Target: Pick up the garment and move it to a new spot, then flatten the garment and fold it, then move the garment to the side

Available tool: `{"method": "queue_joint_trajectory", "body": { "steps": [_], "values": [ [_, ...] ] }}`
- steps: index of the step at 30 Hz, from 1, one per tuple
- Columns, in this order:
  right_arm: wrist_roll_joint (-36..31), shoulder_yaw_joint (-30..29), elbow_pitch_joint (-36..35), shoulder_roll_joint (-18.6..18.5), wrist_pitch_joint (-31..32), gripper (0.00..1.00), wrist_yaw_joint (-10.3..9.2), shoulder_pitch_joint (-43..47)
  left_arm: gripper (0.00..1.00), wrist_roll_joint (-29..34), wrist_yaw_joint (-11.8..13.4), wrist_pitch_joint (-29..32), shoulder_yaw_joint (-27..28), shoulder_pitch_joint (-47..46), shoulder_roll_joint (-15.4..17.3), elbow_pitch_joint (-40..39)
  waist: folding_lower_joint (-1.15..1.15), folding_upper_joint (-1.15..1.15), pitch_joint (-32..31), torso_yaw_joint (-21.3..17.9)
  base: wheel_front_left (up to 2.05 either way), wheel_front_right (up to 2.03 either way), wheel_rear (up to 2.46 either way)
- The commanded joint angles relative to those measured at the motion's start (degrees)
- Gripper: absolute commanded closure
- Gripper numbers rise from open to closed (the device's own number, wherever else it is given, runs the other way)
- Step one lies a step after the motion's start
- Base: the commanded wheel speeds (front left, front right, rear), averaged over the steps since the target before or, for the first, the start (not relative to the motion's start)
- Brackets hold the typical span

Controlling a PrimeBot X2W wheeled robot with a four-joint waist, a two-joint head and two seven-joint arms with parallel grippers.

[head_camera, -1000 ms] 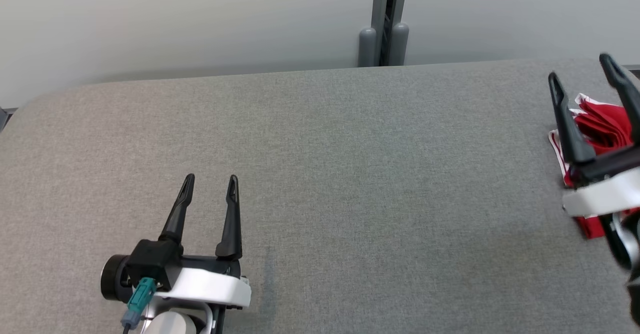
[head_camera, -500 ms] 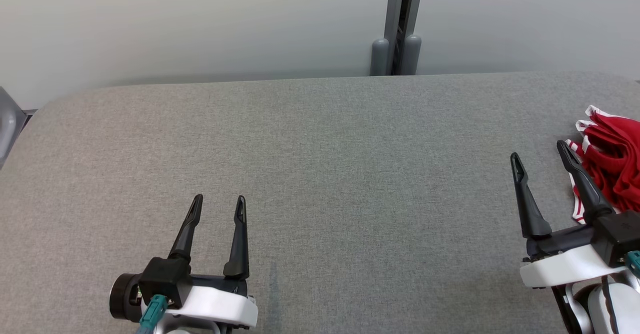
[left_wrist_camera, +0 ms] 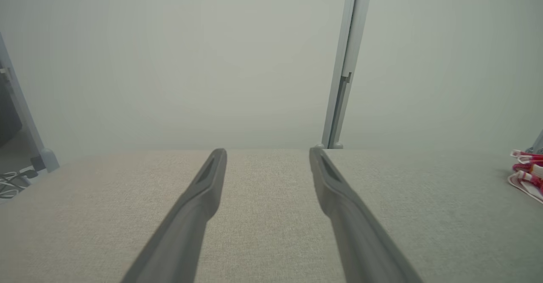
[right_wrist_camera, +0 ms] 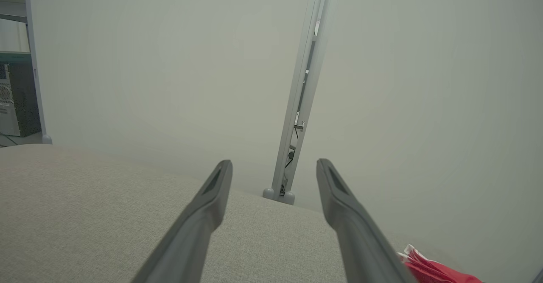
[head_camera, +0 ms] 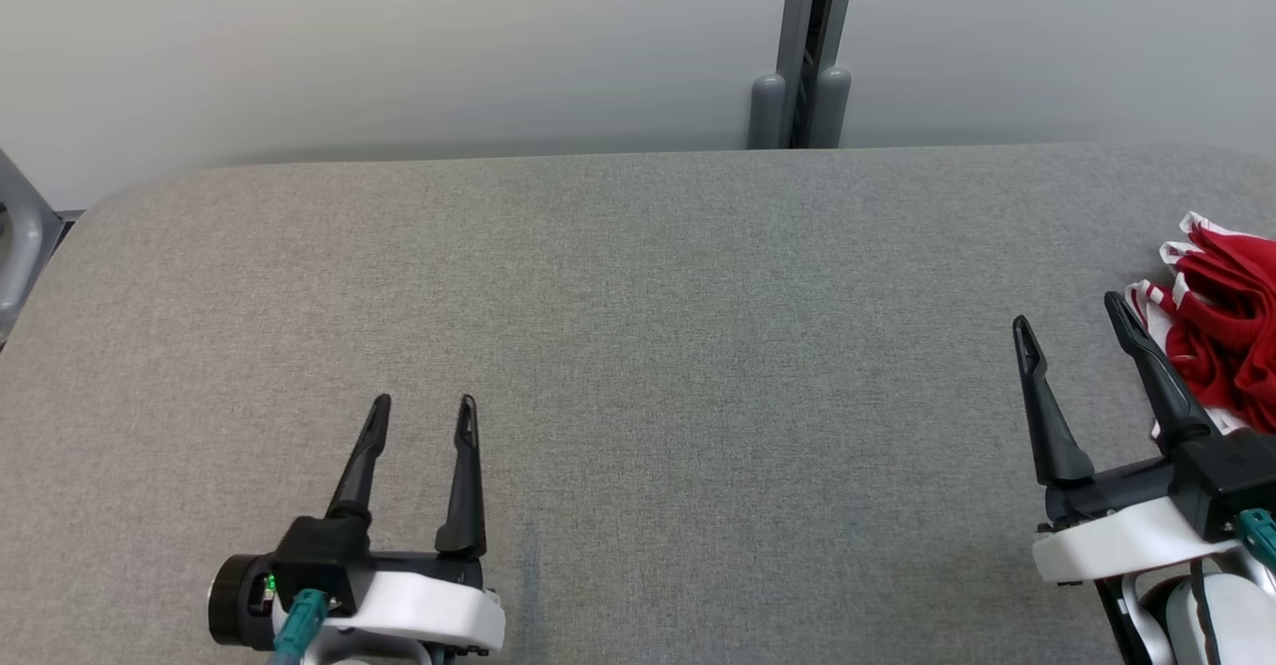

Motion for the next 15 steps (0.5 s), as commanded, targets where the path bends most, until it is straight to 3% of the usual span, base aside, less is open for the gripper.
{"method": "queue_joint_trajectory", "body": {
  "steps": [1, 15],
  "values": [
    [0.3, 0.0, -0.1, -0.4, -0.3, 0.00, -0.02, -0.2, 0.00, -0.9, -0.2, 0.0, 0.6, -0.2, 0.3, -0.4, 0.00, 0.00, 0.0, 0.0, 0.00, 0.00, 0.00],
    [0.2, 0.7, 0.6, -0.7, -0.3, 0.00, -0.02, -0.1, 0.00, -2.1, -1.9, 0.0, 2.3, 0.4, 0.3, -0.4, 0.00, 0.00, 0.4, 0.0, 0.00, 0.00, 0.00]
  ]
}}
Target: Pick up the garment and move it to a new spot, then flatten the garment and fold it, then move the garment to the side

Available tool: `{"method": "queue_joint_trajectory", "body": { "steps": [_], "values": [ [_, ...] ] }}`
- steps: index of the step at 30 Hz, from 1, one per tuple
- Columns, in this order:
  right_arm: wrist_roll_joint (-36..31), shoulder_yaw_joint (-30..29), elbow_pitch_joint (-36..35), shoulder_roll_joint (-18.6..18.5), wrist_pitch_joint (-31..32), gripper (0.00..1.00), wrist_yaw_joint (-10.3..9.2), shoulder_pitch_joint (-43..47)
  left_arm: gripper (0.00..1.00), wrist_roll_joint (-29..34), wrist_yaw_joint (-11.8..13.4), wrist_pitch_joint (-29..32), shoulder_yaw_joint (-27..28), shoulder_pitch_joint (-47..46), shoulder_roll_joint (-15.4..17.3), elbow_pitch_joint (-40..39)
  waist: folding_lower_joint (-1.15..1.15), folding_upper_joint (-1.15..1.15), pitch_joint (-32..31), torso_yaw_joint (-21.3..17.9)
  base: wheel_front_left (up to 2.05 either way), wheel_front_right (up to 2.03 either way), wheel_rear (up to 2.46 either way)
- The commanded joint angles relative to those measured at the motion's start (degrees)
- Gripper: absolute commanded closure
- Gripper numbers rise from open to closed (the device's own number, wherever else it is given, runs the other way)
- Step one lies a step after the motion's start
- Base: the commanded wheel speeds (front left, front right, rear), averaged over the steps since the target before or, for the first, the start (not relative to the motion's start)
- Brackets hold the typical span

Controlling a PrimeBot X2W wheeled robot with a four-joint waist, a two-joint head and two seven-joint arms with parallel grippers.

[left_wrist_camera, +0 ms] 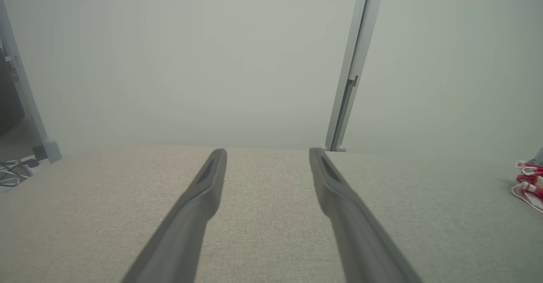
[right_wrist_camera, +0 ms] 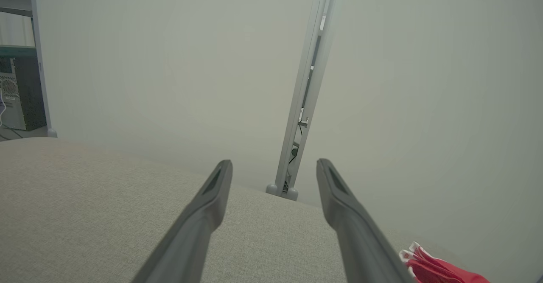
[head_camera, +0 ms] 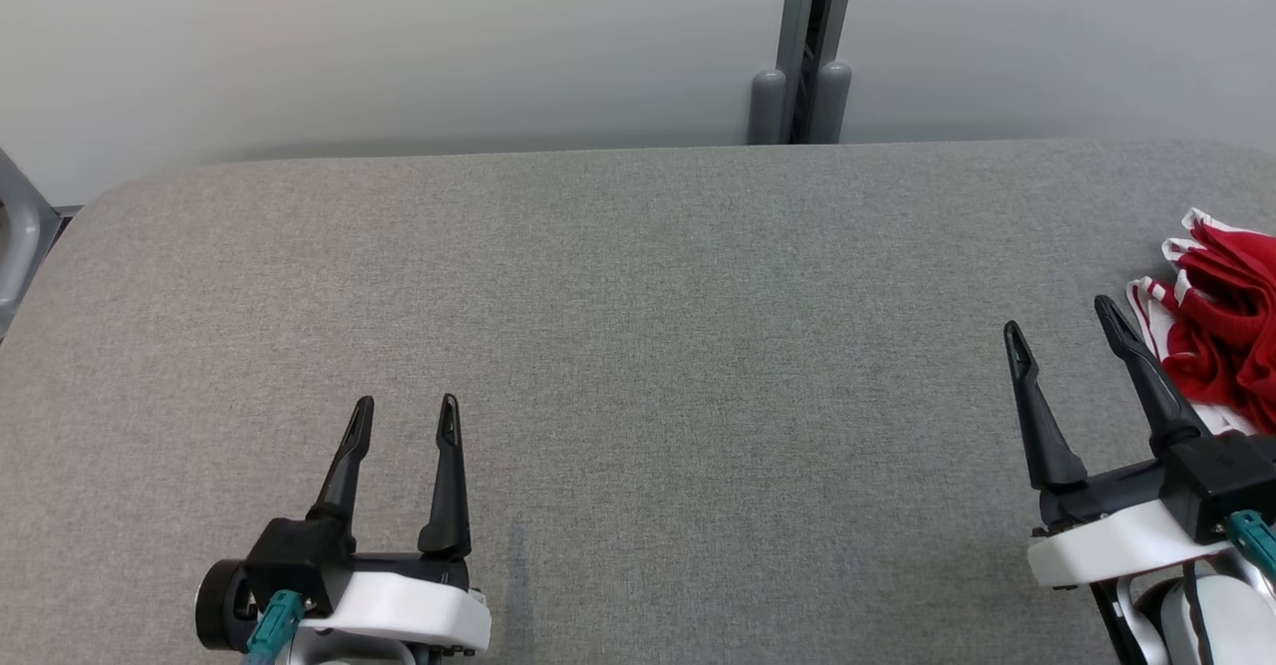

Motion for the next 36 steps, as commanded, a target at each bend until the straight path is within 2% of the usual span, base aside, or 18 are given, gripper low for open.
{"method": "queue_joint_trajectory", "body": {
  "steps": [1, 15, 27, 36],
  "values": [
    [0.2, -0.3, 0.2, -0.3, -0.3, 0.00, -0.02, -0.1, 0.00, -1.0, -0.5, 0.0, 0.3, 0.2, 0.2, 0.2, 0.00, 0.00, 0.0, 0.0, 0.00, 0.00, 0.00],
    [0.5, -0.1, 0.0, 0.0, -0.3, 0.00, -0.02, -0.5, 0.00, -2.3, -1.1, 0.0, 0.4, -0.6, 0.2, 1.4, 0.00, 0.00, 0.8, -0.1, 0.00, 0.00, 0.00],
    [0.6, -0.1, 0.2, 0.4, -0.3, 0.00, -0.02, 0.0, 0.00, -3.2, -3.0, 0.0, 1.7, 0.0, 0.2, -1.0, 0.00, 0.00, 0.5, -0.5, 0.00, 0.00, 0.00],
    [0.7, 0.1, 0.4, 0.4, -0.3, 0.00, -0.02, 0.4, 0.00, -3.7, -2.8, 0.0, 1.7, 0.4, 0.2, -1.1, 0.00, 0.00, 0.1, -0.4, 0.00, 0.00, 0.00]
  ]
}}
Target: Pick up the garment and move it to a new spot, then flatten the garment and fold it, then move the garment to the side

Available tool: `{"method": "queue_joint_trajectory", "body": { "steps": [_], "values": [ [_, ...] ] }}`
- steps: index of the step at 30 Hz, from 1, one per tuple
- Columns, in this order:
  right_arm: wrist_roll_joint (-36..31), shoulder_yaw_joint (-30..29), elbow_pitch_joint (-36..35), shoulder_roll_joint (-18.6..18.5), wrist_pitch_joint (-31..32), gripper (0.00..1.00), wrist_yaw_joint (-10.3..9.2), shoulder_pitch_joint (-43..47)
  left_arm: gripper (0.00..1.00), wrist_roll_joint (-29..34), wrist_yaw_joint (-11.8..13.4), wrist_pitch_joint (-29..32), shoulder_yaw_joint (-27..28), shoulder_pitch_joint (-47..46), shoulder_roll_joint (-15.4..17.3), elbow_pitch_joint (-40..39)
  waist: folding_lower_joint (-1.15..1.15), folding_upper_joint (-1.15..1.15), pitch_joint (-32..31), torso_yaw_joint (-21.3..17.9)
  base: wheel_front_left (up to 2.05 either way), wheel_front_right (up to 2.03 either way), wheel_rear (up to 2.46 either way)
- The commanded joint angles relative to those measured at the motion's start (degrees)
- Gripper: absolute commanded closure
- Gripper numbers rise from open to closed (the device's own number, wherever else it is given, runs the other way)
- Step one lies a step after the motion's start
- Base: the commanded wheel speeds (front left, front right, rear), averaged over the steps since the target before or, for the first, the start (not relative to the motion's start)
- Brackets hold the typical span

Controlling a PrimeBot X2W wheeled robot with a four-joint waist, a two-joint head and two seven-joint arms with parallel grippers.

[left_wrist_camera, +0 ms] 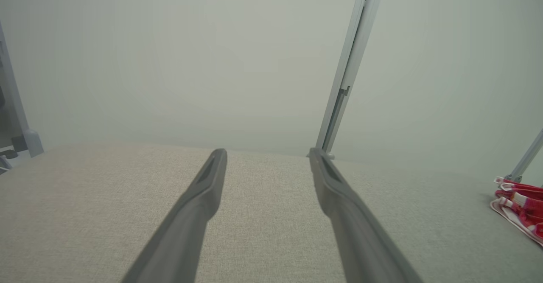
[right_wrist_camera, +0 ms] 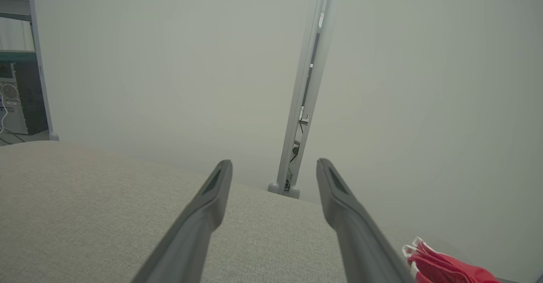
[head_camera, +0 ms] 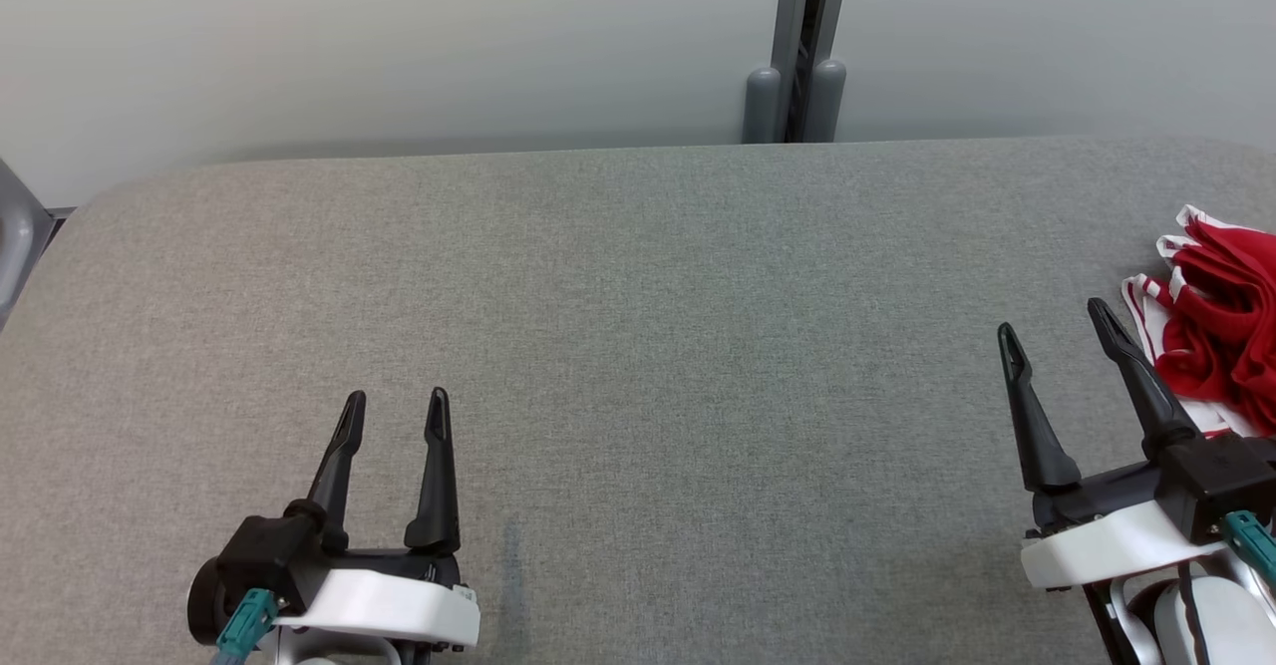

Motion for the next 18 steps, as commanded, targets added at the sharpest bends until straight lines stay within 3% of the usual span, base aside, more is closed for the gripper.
{"method": "queue_joint_trajectory", "body": {
  "steps": [1, 8, 9, 13, 18],
  "values": [
    [-0.1, -0.1, 0.3, -0.2, -0.3, 0.00, -0.02, 0.4, 0.00, -0.2, 0.1, 0.0, 0.1, 0.3, 0.3, -0.2, 0.00, 0.00, 0.0, 0.1, 0.00, 0.00, 0.00],
    [-0.2, -0.1, 0.5, -0.6, -0.3, 0.00, -0.02, 0.5, 0.00, -1.0, -0.4, 0.0, -0.6, 0.4, 0.2, -0.2, 0.00, 0.00, 0.0, 0.5, 0.00, 0.00, 0.00],
    [0.1, 0.1, 0.3, -0.3, 0.0, 1.00, 0.00, 0.1, 1.00, -0.7, -0.1, 0.0, -0.6, 0.2, 0.0, 0.0, 0.00, 0.00, 0.0, 0.5, 0.00, 0.00, 0.00],
    [0.4, 0.4, 2.3, 0.6, 0.3, 1.00, 0.00, 1.3, 1.00, -0.9, -0.1, 0.1, -0.8, 1.3, -0.2, 2.0, 0.00, 0.00, 0.0, 0.5, 0.00, 0.00, 0.00],
    [8.0, -0.9, 2.7, 1.0, 2.0, 1.00, 0.00, 1.5, 1.00, -7.5, -0.9, 1.6, -0.1, 0.4, 0.2, 2.5, 0.00, 0.00, -0.2, 0.3, 0.00, 0.00, 0.00]
  ]
}}
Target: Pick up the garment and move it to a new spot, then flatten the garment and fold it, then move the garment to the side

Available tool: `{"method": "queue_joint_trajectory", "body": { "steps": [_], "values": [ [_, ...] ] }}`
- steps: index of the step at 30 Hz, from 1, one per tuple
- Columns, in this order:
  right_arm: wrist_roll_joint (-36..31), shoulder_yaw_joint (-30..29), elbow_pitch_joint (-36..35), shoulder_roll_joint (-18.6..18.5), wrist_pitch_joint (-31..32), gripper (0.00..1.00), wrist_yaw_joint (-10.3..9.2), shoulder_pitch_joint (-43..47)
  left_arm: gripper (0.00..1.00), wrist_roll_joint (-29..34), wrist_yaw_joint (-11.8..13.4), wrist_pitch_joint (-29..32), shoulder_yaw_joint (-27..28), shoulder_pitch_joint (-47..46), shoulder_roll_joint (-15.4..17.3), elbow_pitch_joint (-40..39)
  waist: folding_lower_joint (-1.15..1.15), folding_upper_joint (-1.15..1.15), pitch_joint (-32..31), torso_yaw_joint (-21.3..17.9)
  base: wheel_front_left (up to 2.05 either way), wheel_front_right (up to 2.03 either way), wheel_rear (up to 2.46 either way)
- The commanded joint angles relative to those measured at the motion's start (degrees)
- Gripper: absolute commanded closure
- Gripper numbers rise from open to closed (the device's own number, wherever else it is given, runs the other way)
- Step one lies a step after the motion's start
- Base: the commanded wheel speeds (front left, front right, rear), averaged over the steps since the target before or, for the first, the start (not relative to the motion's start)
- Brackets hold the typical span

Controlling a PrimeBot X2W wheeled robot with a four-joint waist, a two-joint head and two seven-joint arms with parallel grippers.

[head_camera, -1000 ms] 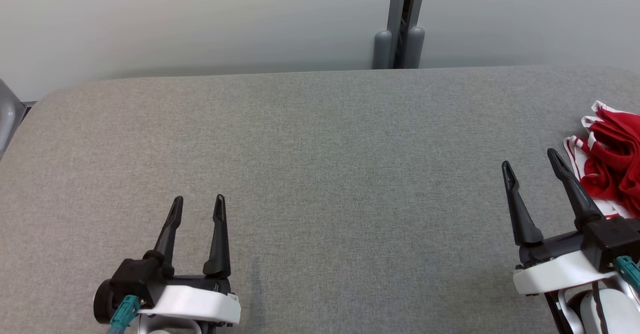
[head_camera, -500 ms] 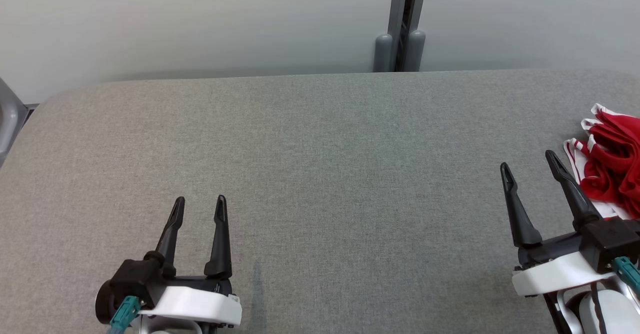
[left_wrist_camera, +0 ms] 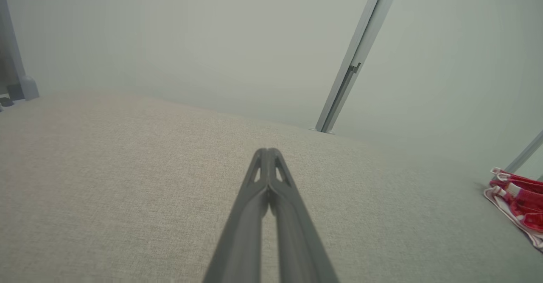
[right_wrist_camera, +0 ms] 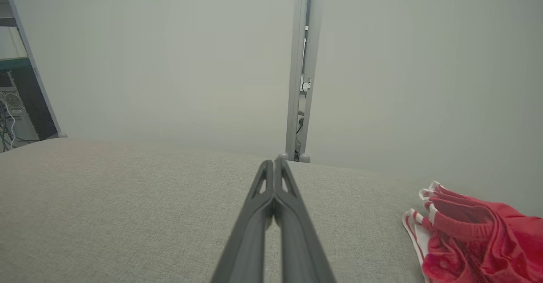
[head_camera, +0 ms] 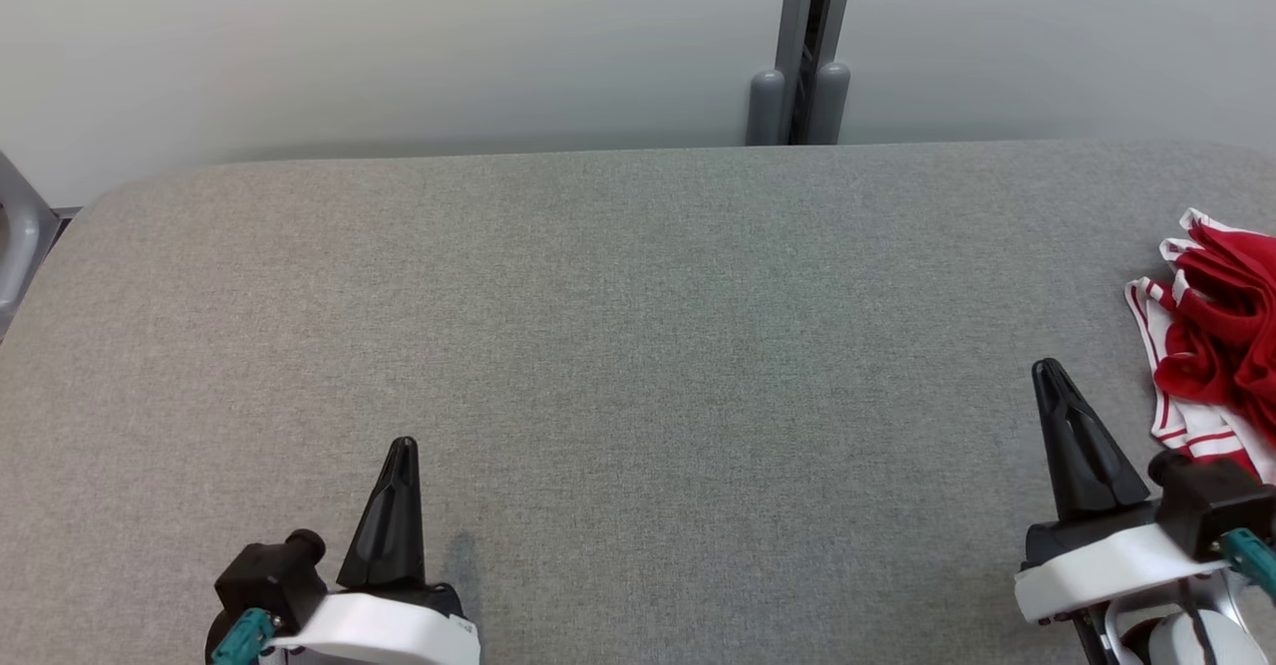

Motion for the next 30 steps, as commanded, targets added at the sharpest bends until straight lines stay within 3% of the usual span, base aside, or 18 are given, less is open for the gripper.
{"method": "queue_joint_trajectory", "body": {
  "steps": [1, 30],
  "values": [
    [3.6, -1.0, -0.6, -0.1, 0.8, 1.00, 0.00, -0.9, 1.00, -3.1, -0.7, 0.6, 0.6, -1.8, 0.3, -0.4, 0.00, 0.00, -0.1, 0.0, 0.00, 0.00, 0.00],
    [32.4, -5.7, 0.7, 1.4, 7.1, 1.00, 0.00, -0.1, 1.00, -27.8, -4.9, 6.9, 3.6, -6.9, 1.4, 4.9, 0.00, 0.00, -1.0, -0.6, 0.00, 0.00, 0.00]
  ]
}}
